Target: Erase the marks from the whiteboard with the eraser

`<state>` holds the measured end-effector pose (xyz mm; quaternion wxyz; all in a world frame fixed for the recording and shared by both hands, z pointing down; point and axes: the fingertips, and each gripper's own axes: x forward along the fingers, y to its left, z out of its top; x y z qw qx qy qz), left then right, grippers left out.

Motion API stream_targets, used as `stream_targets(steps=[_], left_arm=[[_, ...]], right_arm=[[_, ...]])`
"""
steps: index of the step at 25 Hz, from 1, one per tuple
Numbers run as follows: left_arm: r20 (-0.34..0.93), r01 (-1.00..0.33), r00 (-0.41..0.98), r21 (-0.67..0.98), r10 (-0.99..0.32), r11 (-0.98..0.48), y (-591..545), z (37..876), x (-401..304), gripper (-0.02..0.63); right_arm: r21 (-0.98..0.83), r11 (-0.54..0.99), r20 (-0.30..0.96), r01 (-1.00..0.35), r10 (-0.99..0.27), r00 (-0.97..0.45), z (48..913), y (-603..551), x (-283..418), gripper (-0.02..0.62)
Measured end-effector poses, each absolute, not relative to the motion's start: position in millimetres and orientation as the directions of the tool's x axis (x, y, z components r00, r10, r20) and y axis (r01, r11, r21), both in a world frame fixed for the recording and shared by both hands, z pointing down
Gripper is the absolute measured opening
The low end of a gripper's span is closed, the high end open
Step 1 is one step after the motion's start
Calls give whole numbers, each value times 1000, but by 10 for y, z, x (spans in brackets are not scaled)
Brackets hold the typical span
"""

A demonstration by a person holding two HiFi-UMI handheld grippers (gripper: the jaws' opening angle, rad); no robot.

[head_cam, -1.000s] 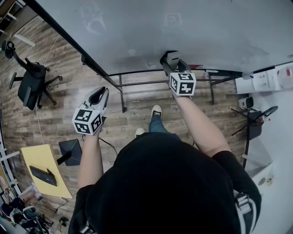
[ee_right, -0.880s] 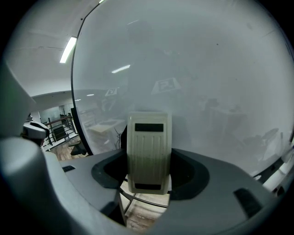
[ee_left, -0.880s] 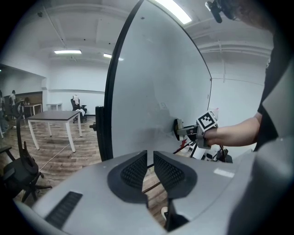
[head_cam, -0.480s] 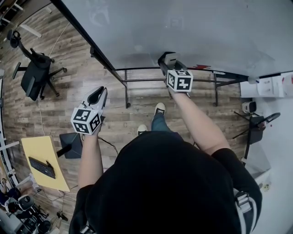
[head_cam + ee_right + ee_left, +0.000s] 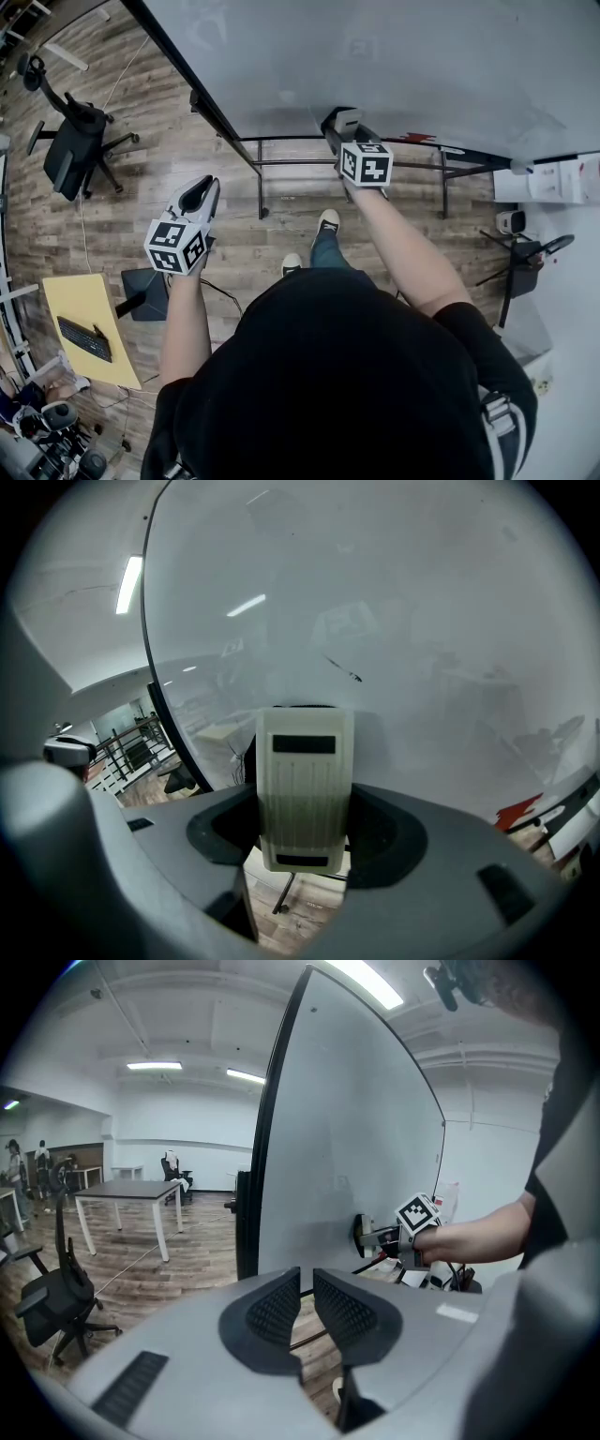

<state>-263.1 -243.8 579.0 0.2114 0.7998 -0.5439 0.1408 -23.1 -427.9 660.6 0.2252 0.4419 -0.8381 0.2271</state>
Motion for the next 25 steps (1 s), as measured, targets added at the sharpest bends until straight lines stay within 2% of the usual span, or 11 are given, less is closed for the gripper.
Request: stream_targets(steps=[17, 25], left_arm=[[425, -913, 409, 190, -807, -362, -2572, 5728, -2529, 54], [410, -901, 434, 199, -802, -386, -2600, 5669, -2454, 54]], right_arm=[[-198, 464, 553, -864, -675, -489, 6302, -4366, -8, 245], [-188, 409, 522, -893, -728, -444, 5995, -4432, 349, 245]])
